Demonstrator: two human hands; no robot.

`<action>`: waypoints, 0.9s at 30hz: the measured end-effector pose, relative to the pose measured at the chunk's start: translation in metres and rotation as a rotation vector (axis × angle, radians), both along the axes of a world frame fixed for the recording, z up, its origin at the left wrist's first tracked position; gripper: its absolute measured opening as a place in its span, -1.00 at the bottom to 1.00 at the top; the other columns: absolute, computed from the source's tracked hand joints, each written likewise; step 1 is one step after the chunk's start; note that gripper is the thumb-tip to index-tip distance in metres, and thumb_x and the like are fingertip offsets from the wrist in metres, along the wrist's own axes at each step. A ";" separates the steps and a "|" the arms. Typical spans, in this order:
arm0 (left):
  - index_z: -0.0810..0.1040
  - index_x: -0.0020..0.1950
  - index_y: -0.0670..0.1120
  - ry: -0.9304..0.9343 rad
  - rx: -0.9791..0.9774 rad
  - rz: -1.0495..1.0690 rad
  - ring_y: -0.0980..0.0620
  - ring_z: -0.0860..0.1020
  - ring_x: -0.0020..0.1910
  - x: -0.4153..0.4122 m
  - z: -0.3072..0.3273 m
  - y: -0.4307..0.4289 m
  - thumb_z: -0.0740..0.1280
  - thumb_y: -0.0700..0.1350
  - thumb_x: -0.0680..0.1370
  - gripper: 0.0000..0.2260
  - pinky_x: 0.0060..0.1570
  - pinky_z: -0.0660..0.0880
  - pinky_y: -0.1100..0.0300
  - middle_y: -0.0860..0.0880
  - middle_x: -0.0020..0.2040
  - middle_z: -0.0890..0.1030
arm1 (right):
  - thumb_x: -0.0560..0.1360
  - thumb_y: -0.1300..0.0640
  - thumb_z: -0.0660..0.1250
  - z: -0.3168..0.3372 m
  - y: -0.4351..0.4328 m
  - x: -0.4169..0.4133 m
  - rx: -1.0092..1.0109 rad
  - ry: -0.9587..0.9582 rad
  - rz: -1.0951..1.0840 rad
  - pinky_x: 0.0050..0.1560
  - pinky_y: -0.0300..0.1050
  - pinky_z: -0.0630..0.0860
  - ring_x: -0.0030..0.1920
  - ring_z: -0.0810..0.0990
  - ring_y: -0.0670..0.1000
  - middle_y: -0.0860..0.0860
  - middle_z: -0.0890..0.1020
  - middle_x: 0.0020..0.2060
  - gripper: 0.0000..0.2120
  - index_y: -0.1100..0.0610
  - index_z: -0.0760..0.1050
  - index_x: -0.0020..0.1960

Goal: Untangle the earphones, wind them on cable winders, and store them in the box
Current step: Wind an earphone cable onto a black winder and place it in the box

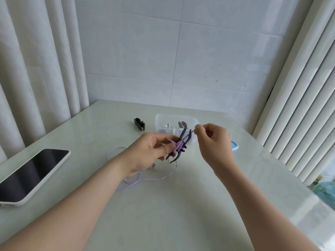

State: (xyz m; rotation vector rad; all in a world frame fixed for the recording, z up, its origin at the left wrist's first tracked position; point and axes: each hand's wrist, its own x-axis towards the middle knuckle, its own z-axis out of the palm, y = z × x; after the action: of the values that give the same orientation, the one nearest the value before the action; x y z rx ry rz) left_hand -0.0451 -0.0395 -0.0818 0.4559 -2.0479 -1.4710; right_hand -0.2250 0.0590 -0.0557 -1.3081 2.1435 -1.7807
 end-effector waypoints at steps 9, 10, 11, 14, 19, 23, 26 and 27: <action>0.63 0.25 -0.19 0.260 0.297 0.122 -0.03 0.72 -0.06 -0.004 0.007 0.000 0.37 -0.13 0.64 -0.77 -0.06 0.63 0.12 -0.14 0.03 0.74 | 0.62 0.11 0.31 -0.013 -0.002 0.006 0.298 0.137 0.220 -0.47 -0.29 0.26 -0.54 0.32 -0.11 -0.16 0.38 -0.60 -0.78 0.04 0.66 -0.16; 0.64 0.23 -0.17 0.247 0.288 0.173 -0.01 0.72 -0.08 -0.003 0.008 0.000 0.35 -0.15 0.67 -0.81 -0.12 0.62 0.15 -0.12 0.03 0.74 | 0.61 0.14 0.30 -0.013 -0.002 0.012 0.321 0.198 0.261 -0.46 -0.32 0.24 -0.52 0.34 -0.11 -0.16 0.40 -0.60 -0.77 0.02 0.67 -0.16; 0.65 0.21 -0.16 0.227 0.275 0.229 0.00 0.73 -0.09 -0.002 0.008 -0.002 0.35 -0.15 0.69 -0.84 -0.17 0.61 0.16 -0.09 0.04 0.74 | 0.60 0.16 0.29 -0.013 0.000 0.018 0.339 0.255 0.310 -0.45 -0.31 0.25 -0.51 0.34 -0.10 -0.14 0.42 -0.58 -0.76 0.01 0.68 -0.15; 0.67 0.17 -0.12 0.159 0.220 0.369 -0.02 0.74 -0.08 0.000 0.006 -0.008 0.36 -0.10 0.69 -0.85 -0.24 0.59 0.17 -0.07 0.05 0.75 | 0.58 0.19 0.27 -0.011 0.003 0.033 0.352 0.355 0.428 -0.43 -0.27 0.26 -0.49 0.31 -0.07 -0.09 0.39 -0.58 -0.74 0.05 0.72 -0.11; 0.68 0.08 -0.05 0.116 0.061 0.510 0.05 0.69 -0.23 -0.001 0.002 -0.009 0.42 -0.04 0.64 -0.90 -0.18 0.59 0.10 -0.02 -0.05 0.74 | 0.54 0.16 0.28 -0.006 0.010 0.041 0.303 0.380 0.481 -0.26 -0.03 0.62 -0.43 0.64 0.05 0.02 0.60 -0.49 -0.76 0.12 0.67 -0.21; 0.63 0.05 0.03 -0.040 -0.317 0.566 0.19 0.64 -0.25 0.001 -0.002 -0.007 0.43 -0.07 0.61 -0.96 -0.22 0.49 0.39 0.15 -0.11 0.69 | 0.51 0.10 0.33 -0.007 0.005 0.039 0.125 0.392 0.335 -0.32 0.02 0.55 -0.42 0.52 0.21 0.13 0.53 -0.49 -0.76 0.10 0.59 -0.31; 0.60 0.12 0.03 -0.107 -0.458 0.474 0.18 0.62 -0.13 0.001 -0.007 -0.008 0.39 -0.11 0.65 -0.92 -0.19 0.44 0.47 0.14 0.01 0.66 | 0.49 0.10 0.41 -0.007 0.003 0.033 0.051 0.460 0.143 -0.25 -0.01 0.43 -0.44 0.32 0.03 0.06 0.46 -0.50 -0.77 0.07 0.59 -0.34; 0.60 0.15 0.01 -0.130 -0.504 0.445 0.17 0.61 -0.10 0.001 -0.009 -0.009 0.37 -0.13 0.66 -0.90 -0.15 0.42 0.48 0.12 0.06 0.65 | 0.48 0.09 0.44 -0.007 0.002 0.030 0.037 0.467 0.095 -0.22 -0.07 0.43 -0.42 0.38 0.04 0.00 0.48 -0.51 -0.80 0.04 0.62 -0.32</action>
State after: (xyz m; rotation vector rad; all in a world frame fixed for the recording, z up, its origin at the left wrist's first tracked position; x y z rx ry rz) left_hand -0.0438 -0.0486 -0.0908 0.7448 -2.1388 -0.6526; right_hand -0.1952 0.0611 -0.0622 -1.9365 2.2564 -1.5043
